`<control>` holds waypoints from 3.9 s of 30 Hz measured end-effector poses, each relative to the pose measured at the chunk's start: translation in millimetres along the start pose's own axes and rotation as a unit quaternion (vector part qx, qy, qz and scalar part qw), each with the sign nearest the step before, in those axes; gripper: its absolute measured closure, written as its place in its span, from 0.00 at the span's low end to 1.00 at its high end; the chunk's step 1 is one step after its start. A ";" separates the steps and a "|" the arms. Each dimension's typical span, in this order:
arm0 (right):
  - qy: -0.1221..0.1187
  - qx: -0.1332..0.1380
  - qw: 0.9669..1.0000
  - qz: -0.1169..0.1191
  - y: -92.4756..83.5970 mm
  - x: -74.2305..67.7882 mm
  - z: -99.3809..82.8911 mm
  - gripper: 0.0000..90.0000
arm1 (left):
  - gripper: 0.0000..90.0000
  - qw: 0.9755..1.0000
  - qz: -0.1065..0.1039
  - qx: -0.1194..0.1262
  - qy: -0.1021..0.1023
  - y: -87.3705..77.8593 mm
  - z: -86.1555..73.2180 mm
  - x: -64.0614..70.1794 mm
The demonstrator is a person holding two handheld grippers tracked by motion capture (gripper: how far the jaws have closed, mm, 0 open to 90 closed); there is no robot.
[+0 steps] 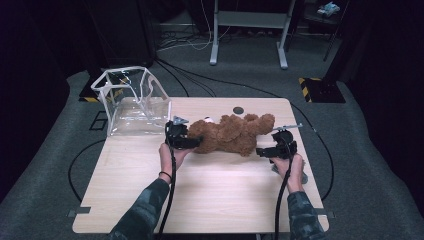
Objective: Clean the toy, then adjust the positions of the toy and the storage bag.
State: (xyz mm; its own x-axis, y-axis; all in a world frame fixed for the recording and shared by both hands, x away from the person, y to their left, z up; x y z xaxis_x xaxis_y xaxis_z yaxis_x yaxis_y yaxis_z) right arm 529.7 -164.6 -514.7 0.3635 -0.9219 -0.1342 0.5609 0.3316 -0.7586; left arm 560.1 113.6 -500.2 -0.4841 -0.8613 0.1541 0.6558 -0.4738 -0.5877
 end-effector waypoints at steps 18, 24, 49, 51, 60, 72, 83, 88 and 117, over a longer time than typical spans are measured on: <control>0.015 0.026 1.000 0.000 -0.4 10.8 57.1 0.15 | 0.82 0.999 0.001 -0.022 0.041 4.4 -4.1 -4.2; 0.017 0.038 0.999 0.000 2.6 17.3 63.7 0.40 | 0.88 0.998 0.001 -0.030 0.048 4.9 -5.7 -4.6; -0.007 0.087 0.995 -0.049 -17.4 11.9 63.9 0.88 | 0.92 0.995 0.037 0.009 0.090 1.5 15.1 -4.0; -0.008 0.093 0.994 -0.049 -21.6 9.6 64.2 0.88 | 0.92 0.995 0.039 0.012 0.090 0.7 20.8 -4.7; -0.018 0.118 0.991 -0.055 -40.6 1.3 64.7 0.89 | 0.92 0.993 0.053 0.014 0.106 4.8 34.3 -9.9; -0.021 0.139 0.989 -0.047 -57.8 -12.1 56.6 0.89 | 0.93 0.991 0.065 0.006 0.120 13.8 46.2 -17.1; -0.038 0.131 0.990 -0.026 -66.9 -39.3 33.5 0.89 | 0.93 0.989 0.070 -0.018 0.125 27.3 47.0 -24.2; -0.041 0.105 0.994 -0.011 -50.5 -49.0 18.8 0.88 | 0.82 0.991 0.069 -0.044 0.102 32.6 32.7 -30.3; -0.039 0.046 0.998 0.015 -35.0 -48.0 -3.4 0.77 | 0.53 0.984 -0.061 -0.006 0.169 7.3 29.8 102.2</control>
State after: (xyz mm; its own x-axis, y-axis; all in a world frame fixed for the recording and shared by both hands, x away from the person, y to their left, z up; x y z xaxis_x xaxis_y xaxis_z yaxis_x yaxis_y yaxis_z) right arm 490.1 -132.6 -483.9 0.4365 -0.8938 -0.1033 0.6133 0.3796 -0.6927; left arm 532.6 16.7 -465.1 -0.7247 -0.6875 -0.0469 0.5753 -0.5662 -0.5903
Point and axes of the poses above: each handheld gripper's, and its own axes: y roughly forward along the jaws, z roughly out of its top, x roughly to its right, the point moved 10 cm from there along y, roughly forward along the jaws, and after that the axes turned 1 degree about -y, right-handed, at the moved point
